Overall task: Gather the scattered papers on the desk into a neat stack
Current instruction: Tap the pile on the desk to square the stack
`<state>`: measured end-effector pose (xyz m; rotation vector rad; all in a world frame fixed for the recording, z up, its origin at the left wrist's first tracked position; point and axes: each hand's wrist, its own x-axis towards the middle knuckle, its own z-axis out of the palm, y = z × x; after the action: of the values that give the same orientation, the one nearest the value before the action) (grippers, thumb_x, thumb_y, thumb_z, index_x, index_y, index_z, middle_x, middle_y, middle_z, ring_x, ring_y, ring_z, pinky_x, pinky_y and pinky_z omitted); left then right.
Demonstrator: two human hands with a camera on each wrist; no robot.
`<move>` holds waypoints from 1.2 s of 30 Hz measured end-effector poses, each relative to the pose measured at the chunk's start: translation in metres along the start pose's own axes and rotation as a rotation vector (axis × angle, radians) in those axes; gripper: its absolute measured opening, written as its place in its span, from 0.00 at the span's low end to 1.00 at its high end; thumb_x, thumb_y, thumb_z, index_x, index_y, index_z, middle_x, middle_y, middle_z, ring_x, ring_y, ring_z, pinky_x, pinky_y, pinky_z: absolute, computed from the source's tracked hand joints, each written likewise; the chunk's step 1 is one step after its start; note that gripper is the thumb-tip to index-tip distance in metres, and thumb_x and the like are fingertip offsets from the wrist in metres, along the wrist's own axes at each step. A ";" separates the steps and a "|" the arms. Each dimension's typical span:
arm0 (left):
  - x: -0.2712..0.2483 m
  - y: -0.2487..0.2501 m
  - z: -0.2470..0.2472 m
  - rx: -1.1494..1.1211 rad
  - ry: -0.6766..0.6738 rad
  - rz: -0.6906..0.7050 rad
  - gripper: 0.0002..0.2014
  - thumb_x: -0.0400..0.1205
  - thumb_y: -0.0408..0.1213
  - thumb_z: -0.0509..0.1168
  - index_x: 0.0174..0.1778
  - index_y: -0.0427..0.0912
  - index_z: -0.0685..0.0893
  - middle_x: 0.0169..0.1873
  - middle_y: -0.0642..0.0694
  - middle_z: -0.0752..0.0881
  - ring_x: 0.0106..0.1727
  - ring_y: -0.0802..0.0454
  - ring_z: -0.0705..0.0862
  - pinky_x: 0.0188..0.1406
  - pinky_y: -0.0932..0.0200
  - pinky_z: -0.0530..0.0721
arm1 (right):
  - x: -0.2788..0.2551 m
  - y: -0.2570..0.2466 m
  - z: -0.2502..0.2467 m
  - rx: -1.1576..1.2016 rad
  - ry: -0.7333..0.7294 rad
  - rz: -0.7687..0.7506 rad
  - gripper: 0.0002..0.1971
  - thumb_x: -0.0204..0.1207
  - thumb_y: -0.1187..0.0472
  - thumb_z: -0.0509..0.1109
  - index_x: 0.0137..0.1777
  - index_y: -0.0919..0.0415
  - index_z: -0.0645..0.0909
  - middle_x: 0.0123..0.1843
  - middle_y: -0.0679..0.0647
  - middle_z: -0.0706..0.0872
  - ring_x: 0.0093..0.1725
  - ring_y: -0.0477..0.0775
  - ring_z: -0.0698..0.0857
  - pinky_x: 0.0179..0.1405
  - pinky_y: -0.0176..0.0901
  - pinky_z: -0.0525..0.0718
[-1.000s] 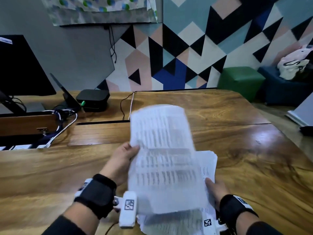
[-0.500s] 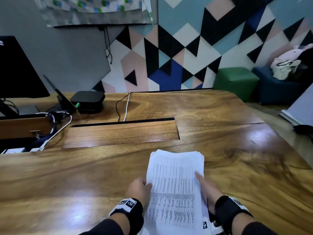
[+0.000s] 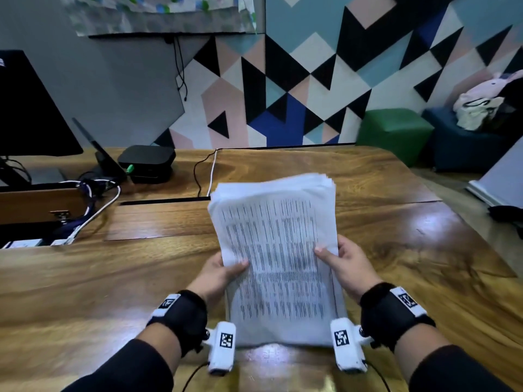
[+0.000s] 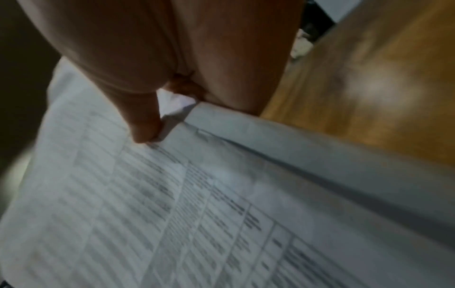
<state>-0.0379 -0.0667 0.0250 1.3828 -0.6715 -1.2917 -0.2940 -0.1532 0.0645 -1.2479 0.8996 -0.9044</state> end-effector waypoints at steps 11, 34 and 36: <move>-0.024 0.006 0.019 -0.036 0.350 0.481 0.12 0.74 0.29 0.71 0.54 0.36 0.85 0.46 0.47 0.92 0.50 0.51 0.89 0.43 0.63 0.89 | -0.011 0.009 0.034 -0.015 0.280 -0.205 0.16 0.75 0.79 0.68 0.47 0.55 0.83 0.36 0.37 0.92 0.38 0.32 0.88 0.38 0.23 0.82; -0.035 0.018 0.030 0.004 0.386 0.570 0.11 0.79 0.22 0.69 0.48 0.43 0.86 0.39 0.57 0.94 0.45 0.61 0.91 0.47 0.64 0.89 | -0.021 -0.005 0.049 -0.041 0.355 -0.294 0.18 0.75 0.78 0.68 0.42 0.51 0.85 0.34 0.34 0.91 0.35 0.31 0.86 0.36 0.23 0.82; -0.038 0.028 0.027 -0.024 0.356 0.614 0.10 0.78 0.21 0.69 0.51 0.38 0.86 0.41 0.55 0.94 0.45 0.60 0.91 0.47 0.64 0.89 | -0.019 -0.014 0.045 -0.008 0.362 -0.344 0.17 0.74 0.79 0.68 0.40 0.54 0.85 0.32 0.35 0.90 0.33 0.31 0.85 0.35 0.24 0.82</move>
<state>-0.0653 -0.0481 0.0674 1.2106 -0.7488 -0.5505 -0.2610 -0.1201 0.0841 -1.2905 0.9851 -1.4343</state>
